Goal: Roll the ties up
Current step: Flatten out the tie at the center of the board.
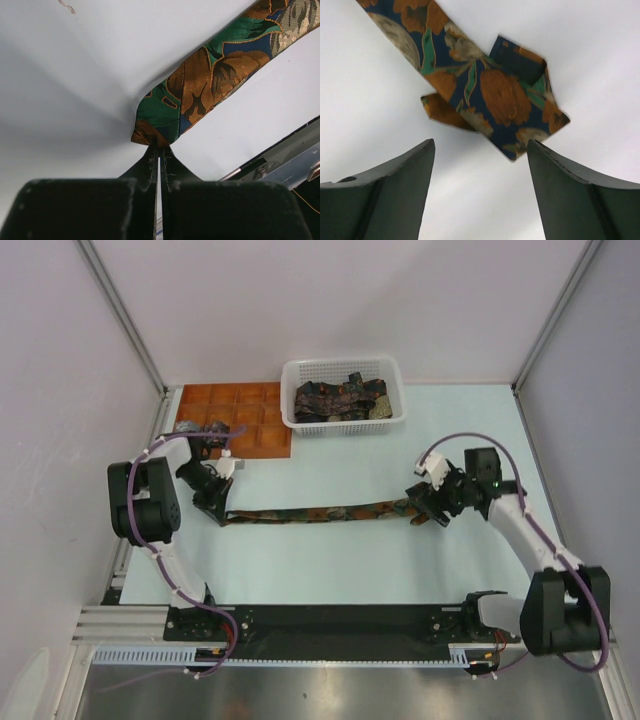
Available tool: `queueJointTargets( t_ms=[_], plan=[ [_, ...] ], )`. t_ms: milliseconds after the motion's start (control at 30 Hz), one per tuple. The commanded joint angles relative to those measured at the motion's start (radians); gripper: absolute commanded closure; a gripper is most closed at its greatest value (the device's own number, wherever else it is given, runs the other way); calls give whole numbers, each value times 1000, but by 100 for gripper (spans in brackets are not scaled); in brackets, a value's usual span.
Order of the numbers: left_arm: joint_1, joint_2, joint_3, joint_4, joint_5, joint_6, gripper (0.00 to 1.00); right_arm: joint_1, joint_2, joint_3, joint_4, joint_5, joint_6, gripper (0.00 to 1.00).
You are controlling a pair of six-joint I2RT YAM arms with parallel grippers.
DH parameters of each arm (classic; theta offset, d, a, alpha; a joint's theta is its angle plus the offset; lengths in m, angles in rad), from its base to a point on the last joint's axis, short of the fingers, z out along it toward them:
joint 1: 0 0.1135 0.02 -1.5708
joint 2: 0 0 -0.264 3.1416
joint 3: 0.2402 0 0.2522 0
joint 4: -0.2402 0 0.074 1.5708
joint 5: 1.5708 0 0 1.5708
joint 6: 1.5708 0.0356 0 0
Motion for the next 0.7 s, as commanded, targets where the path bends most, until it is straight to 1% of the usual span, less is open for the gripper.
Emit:
queueJointTargets(
  t_ms=[0, 33, 67, 133, 200, 233, 300, 333, 367, 400, 433, 467, 500, 533, 567, 600, 633, 667],
  plan=[
    [-3, -16, 18, -2, 30, -29, 100, 88, -111, -183, 351, 88, -35, 21],
    [-3, -19, 17, 1, 29, -33, 100, 99, -137, -213, 422, 123, -43, 20],
    [-3, -19, 15, 1, 30, -34, 100, 110, -144, -270, 458, 139, -52, 20],
    [-3, -23, 15, 0, 35, -39, 100, 133, -124, -304, 548, 174, -78, 20],
    [-3, -30, 15, 1, 37, -43, 100, 141, -81, -309, 590, 203, -66, 20],
    [-3, -34, 15, 1, 38, -45, 100, 144, -34, -306, 646, 226, -63, 20],
    [-3, -51, 11, 9, 40, -46, 100, 144, 15, -283, 696, 266, -58, 20],
    [-3, -56, 6, 9, 41, -49, 100, 142, 58, -270, 701, 277, -58, 21],
    [-3, -69, 6, 13, 50, -51, 100, 137, 74, -254, 702, 288, -56, 24],
    [-3, -77, 3, 17, 52, -54, 100, 133, 88, -222, 681, 297, -53, 29],
    [-3, -83, -3, 21, 56, -54, 100, 116, 98, -198, 653, 290, -55, 37],
    [-3, -91, -3, 26, 67, -56, 100, 105, 105, -177, 620, 279, -56, 58],
    [-3, -123, -9, 38, 78, -62, 100, 81, 99, -122, 507, 259, -62, 92],
    [-3, -135, -14, 44, 84, -60, 100, 56, 88, -105, 463, 256, -76, 100],
    [-3, -146, -17, 49, 102, -59, 100, 39, 60, -83, 414, 242, -95, 100],
    [-4, -163, -20, 49, 115, -57, 100, 18, 43, -57, 267, 190, -119, 100],
    [-6, -200, -25, 44, 136, -51, 100, 1, 27, 14, 168, 162, -153, 100],
    [-6, -226, -31, 31, 162, -30, 100, -42, 1, 53, 73, 135, -227, 100]
  ],
)
